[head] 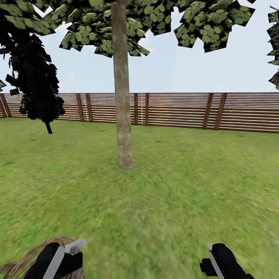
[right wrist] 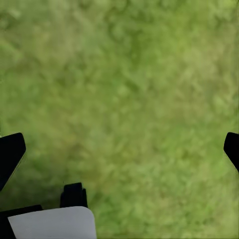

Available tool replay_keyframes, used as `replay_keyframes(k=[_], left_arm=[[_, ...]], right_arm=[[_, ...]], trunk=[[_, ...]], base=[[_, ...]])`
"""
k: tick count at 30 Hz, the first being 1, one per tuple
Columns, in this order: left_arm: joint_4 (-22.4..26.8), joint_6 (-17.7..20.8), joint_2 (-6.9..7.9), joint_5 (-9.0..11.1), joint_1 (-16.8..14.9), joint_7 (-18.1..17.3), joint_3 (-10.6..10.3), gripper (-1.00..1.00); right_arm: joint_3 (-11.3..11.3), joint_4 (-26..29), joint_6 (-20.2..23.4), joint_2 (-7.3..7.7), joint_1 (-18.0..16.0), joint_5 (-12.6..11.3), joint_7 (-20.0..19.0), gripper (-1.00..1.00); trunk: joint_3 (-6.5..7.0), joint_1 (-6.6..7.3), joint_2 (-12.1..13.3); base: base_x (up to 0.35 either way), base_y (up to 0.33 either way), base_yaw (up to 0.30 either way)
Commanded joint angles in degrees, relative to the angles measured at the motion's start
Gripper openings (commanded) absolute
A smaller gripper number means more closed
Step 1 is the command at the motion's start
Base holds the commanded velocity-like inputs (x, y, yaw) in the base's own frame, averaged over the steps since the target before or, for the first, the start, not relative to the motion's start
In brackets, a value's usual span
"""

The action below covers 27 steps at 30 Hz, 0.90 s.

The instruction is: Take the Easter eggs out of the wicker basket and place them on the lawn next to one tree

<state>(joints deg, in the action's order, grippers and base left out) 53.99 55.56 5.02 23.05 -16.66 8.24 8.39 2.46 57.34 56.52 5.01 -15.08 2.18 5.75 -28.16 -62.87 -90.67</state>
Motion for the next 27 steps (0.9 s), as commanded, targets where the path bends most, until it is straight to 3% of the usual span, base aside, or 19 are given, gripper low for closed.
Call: replay_keyframes(k=[1, 27], left_arm=[[0.1, 0.3, 0.0, 0.1, 0.0, 0.5, 0.0, -1.0], [0.1, 0.3, -0.09, 0.1, 0.0, 0.5, -0.8, -1.0]], right_arm=[[0.0, 0.1, 0.3, 0.0, 0.0, 0.2, 0.0, 1.0], [0.0, 0.1, 0.3, 0.0, 0.0, 0.2, 0.0, 1.0]], trunk=[[-0.06, -0.03, 0.0], [-0.06, -0.03, 0.0]], base=[[0.341, 0.0, 0.0], [0.341, 0.0, 0.0]])
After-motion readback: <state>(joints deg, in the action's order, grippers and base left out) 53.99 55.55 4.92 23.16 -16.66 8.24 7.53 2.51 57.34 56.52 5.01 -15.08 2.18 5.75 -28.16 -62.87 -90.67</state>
